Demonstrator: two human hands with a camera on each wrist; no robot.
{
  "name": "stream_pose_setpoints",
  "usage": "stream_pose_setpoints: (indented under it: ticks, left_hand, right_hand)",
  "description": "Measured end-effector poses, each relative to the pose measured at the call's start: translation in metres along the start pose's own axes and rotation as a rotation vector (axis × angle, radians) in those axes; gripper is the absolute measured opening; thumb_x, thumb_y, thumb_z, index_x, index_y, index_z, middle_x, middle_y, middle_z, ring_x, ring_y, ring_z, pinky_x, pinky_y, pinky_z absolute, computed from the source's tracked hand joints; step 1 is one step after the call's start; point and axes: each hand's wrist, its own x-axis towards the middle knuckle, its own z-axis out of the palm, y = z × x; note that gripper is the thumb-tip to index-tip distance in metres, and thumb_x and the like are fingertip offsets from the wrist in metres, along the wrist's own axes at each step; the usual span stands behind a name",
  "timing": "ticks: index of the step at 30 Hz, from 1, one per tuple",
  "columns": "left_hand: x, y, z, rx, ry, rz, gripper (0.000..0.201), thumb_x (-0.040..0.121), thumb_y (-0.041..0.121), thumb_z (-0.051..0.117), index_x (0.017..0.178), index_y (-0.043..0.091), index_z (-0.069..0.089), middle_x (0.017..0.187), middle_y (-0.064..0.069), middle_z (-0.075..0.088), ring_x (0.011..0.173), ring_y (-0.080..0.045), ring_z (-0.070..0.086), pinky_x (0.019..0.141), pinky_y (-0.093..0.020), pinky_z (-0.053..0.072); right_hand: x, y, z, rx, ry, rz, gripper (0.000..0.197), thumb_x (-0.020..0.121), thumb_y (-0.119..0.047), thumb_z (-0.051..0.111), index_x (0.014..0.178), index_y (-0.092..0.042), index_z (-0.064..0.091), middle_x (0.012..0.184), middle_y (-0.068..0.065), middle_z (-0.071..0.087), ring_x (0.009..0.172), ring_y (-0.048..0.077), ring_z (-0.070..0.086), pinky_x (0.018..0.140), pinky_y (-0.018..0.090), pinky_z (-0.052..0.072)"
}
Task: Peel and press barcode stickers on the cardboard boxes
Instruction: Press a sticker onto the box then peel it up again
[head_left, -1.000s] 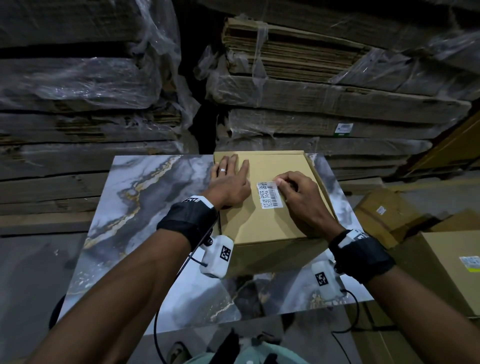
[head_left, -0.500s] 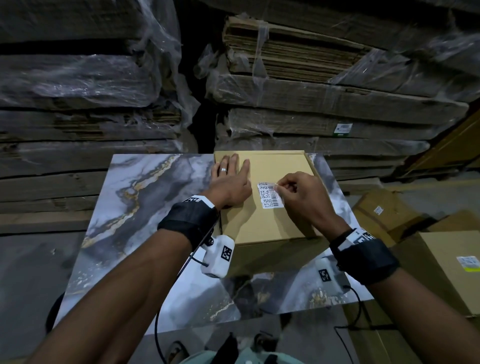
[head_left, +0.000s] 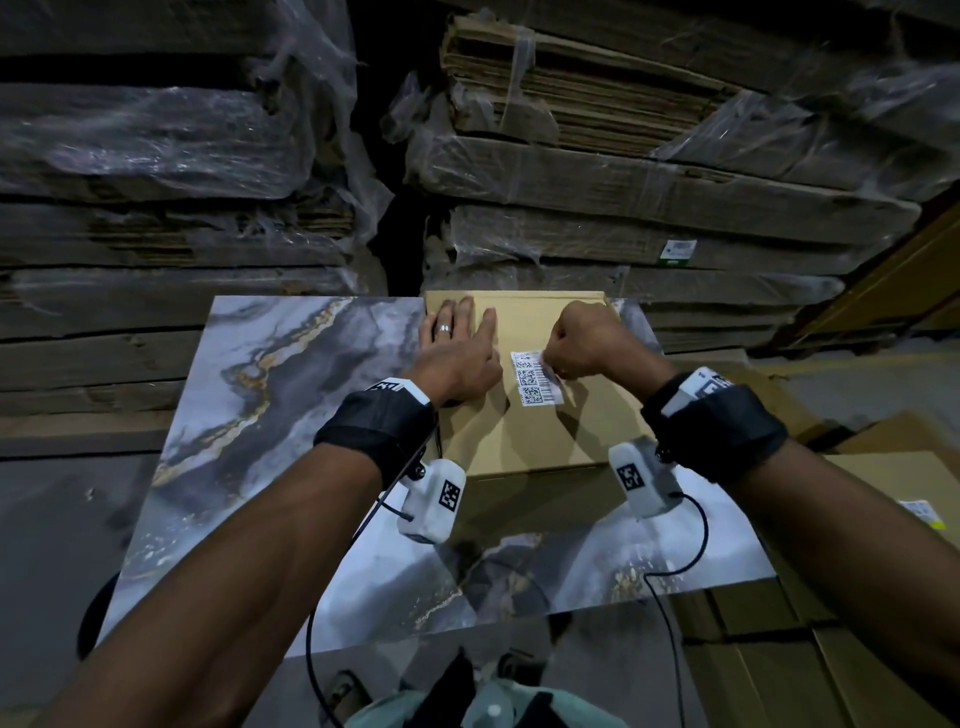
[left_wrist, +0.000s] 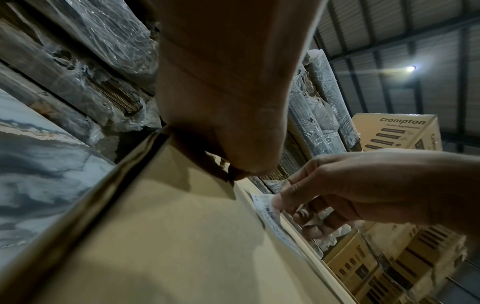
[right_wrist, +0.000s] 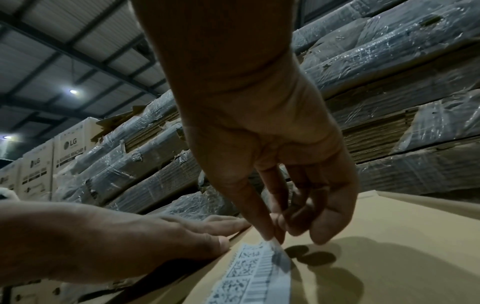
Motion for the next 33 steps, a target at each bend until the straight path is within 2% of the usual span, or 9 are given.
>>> stream_pose_setpoints:
  ticks: [3, 7, 11, 14, 17, 21, 25, 30, 33]
  left_hand:
    - [-0.001, -0.001, -0.001, 0.005, 0.003, 0.001, 0.063, 0.106, 0.035, 0.028, 0.162, 0.02, 0.002, 0.168, -0.014, -0.01, 0.155, -0.031, -0.011, 0.124, -0.049, -0.005]
    - [0.0, -0.001, 0.0, 0.006, 0.009, 0.005, 0.064, 0.105, 0.035, 0.029, 0.162, 0.02, 0.003, 0.168, -0.014, -0.009, 0.155, -0.031, -0.01, 0.124, -0.049, -0.004]
    - [0.001, 0.0, 0.001, 0.004, 0.017, 0.002, 0.064, 0.104, 0.034, 0.03, 0.161, 0.02, 0.005, 0.169, -0.013, -0.008, 0.155, -0.031, -0.008, 0.123, -0.049, -0.003]
    - [0.0, 0.0, 0.0, -0.001, 0.013, 0.003, 0.064, 0.104, 0.033, 0.03, 0.161, 0.02, 0.005, 0.169, -0.014, -0.008, 0.155, -0.031, -0.008, 0.123, -0.048, -0.004]
    - [-0.001, 0.0, 0.0, 0.002, 0.016, 0.005, 0.063, 0.104, 0.032, 0.03, 0.161, 0.02, 0.005, 0.169, -0.014, -0.007, 0.155, -0.031, -0.008, 0.123, -0.049, -0.004]
    - [-0.001, 0.0, -0.001, 0.012, 0.013, 0.009, 0.063, 0.105, 0.033, 0.03, 0.161, 0.019, 0.005, 0.169, -0.014, -0.008, 0.155, -0.031, -0.008, 0.123, -0.049, -0.003]
    - [-0.001, 0.0, 0.0, 0.014, 0.021, 0.007, 0.063, 0.105, 0.033, 0.029, 0.161, 0.019, 0.005, 0.169, -0.014, -0.007, 0.155, -0.031, -0.008, 0.124, -0.049, -0.003]
    - [0.0, -0.001, 0.001, 0.016, 0.03, 0.014, 0.063, 0.104, 0.033, 0.03, 0.161, 0.019, 0.006, 0.169, -0.015, -0.006, 0.155, -0.032, -0.007, 0.124, -0.049, -0.002]
    - [0.0, -0.001, 0.002, 0.005, 0.033, 0.011, 0.064, 0.104, 0.033, 0.03, 0.161, 0.019, 0.005, 0.169, -0.014, -0.006, 0.155, -0.032, -0.007, 0.124, -0.05, -0.002]
  right_hand:
    - [0.001, 0.003, -0.003, 0.076, -0.018, 0.019, 0.022, 0.092, -0.02, 0.066, 0.082, -0.004, 0.077, 0.075, 0.011, 0.075, 0.074, 0.025, 0.074, 0.075, 0.038, 0.063]
    - [-0.012, 0.017, 0.0, 0.188, -0.012, 0.0, 0.022, 0.098, -0.023, 0.064, 0.092, -0.008, 0.08, 0.078, 0.008, 0.076, 0.074, 0.022, 0.075, 0.077, 0.044, 0.064]
    - [-0.027, 0.028, 0.008, 0.211, 0.106, -0.014, 0.028, 0.098, -0.021, 0.061, 0.122, -0.009, 0.071, 0.093, 0.004, 0.077, 0.081, 0.019, 0.072, 0.073, 0.035, 0.057]
    - [-0.029, 0.034, 0.015, 0.229, 0.108, -0.027, 0.018, 0.093, -0.018, 0.063, 0.103, -0.011, 0.078, 0.095, 0.003, 0.078, 0.08, 0.019, 0.071, 0.075, 0.042, 0.061]
    - [-0.033, 0.037, 0.027, 0.217, 0.153, -0.08, 0.017, 0.085, -0.025, 0.073, 0.08, -0.009, 0.077, 0.073, 0.002, 0.075, 0.071, 0.021, 0.07, 0.067, 0.048, 0.061]
    - [-0.036, 0.03, 0.034, 0.199, 0.264, -0.135, 0.013, 0.088, -0.022, 0.075, 0.081, -0.012, 0.08, 0.069, -0.001, 0.074, 0.065, 0.015, 0.068, 0.062, 0.042, 0.059]
    - [-0.033, 0.027, 0.035, 0.181, 0.288, -0.079, 0.017, 0.086, -0.017, 0.069, 0.072, -0.011, 0.076, 0.064, 0.002, 0.071, 0.064, 0.02, 0.067, 0.061, 0.042, 0.058]
    - [-0.025, 0.015, 0.02, 0.137, 0.086, 0.035, 0.017, 0.086, -0.013, 0.068, 0.071, -0.007, 0.074, 0.065, 0.007, 0.07, 0.064, 0.024, 0.068, 0.056, 0.035, 0.053]
    - [-0.015, 0.008, 0.005, 0.172, -0.034, 0.119, 0.01, 0.081, -0.01, 0.072, 0.079, -0.001, 0.075, 0.073, 0.013, 0.074, 0.069, 0.026, 0.071, 0.064, 0.036, 0.061]
